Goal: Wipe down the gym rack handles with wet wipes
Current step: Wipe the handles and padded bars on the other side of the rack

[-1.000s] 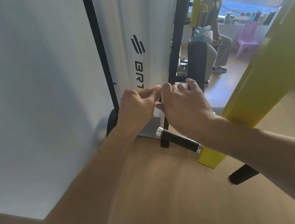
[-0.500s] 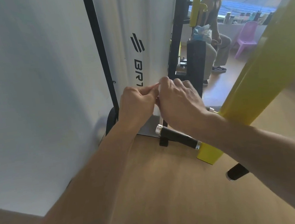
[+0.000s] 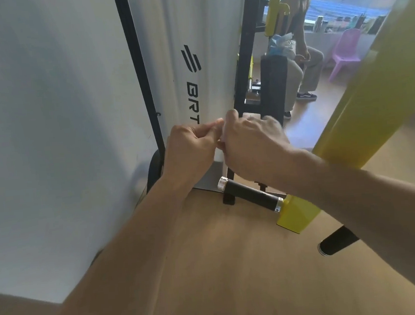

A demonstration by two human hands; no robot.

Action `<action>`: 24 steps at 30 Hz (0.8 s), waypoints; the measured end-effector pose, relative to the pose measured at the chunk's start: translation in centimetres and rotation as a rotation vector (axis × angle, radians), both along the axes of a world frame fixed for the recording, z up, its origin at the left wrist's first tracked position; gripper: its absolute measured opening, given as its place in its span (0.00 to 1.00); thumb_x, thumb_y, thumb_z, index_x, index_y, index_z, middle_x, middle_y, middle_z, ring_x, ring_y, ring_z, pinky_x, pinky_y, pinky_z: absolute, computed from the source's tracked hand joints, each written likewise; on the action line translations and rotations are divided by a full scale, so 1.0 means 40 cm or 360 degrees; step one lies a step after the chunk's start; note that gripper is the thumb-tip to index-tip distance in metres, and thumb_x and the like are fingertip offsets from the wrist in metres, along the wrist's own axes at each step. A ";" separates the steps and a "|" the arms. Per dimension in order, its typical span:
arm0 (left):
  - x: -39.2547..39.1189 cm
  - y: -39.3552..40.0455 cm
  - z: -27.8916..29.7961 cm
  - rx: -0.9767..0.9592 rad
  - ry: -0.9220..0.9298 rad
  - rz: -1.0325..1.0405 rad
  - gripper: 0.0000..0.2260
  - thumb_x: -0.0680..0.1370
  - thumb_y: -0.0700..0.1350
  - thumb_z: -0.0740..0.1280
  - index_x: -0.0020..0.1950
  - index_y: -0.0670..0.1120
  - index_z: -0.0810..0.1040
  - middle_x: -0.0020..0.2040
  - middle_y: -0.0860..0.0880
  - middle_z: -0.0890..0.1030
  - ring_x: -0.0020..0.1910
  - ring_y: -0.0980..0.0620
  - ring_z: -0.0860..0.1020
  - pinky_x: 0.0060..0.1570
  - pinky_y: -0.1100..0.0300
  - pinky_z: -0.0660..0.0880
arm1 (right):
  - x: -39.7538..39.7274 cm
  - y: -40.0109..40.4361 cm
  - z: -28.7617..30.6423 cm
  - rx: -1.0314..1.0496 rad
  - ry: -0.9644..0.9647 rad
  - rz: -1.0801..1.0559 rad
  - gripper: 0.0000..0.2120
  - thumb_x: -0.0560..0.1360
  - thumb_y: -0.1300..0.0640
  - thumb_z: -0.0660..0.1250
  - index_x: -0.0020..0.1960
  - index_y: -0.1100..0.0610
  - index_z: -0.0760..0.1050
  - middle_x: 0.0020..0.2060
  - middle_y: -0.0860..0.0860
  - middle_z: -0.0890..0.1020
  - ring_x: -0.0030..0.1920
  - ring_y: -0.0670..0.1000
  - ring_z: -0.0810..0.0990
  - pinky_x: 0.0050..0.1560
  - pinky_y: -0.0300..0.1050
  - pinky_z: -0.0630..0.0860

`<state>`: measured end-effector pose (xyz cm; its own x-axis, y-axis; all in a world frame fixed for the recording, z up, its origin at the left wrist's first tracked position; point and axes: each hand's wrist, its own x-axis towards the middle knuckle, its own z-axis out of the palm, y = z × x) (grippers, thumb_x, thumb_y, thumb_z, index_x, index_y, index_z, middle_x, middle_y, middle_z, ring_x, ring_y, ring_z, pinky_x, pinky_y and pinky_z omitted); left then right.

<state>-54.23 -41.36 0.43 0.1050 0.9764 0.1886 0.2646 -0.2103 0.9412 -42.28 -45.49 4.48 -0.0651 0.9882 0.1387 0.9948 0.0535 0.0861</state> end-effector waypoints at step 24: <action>-0.001 -0.072 -0.067 -0.0022 -0.0015 0.0189 0.16 0.83 0.55 0.63 0.59 0.48 0.85 0.37 0.52 0.84 0.34 0.62 0.79 0.36 0.70 0.74 | -0.022 -0.274 0.007 0.0114 -0.0581 0.0190 0.30 0.75 0.61 0.36 0.45 0.62 0.79 0.38 0.65 0.84 0.45 0.65 0.83 0.62 0.65 0.71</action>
<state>-54.29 -44.25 -2.23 -0.0136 0.9844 0.1753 0.2778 -0.1647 0.9464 -43.17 -56.43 4.76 -0.2368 0.9593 0.1538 0.8853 0.1479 0.4409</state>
